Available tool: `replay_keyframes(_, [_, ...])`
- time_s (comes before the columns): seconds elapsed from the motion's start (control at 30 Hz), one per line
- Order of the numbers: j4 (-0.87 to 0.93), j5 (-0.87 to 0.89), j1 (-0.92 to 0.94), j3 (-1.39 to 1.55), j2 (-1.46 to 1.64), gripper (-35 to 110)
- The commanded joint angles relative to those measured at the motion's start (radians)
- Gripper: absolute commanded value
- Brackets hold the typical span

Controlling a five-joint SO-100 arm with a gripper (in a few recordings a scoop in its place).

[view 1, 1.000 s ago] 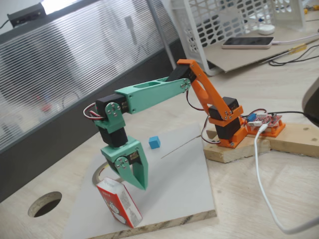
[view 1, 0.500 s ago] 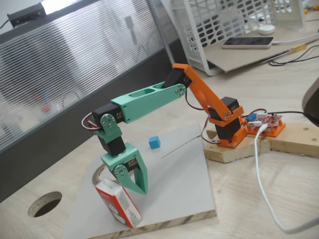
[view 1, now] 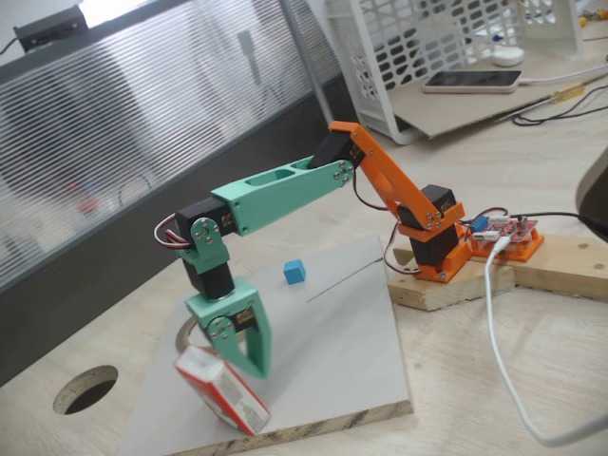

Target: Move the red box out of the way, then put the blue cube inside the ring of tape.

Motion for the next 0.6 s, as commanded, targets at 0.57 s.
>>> replay_keyframes(0.57, [-0.818, 0.023, -0.064, 0.097, 0.032, 1])
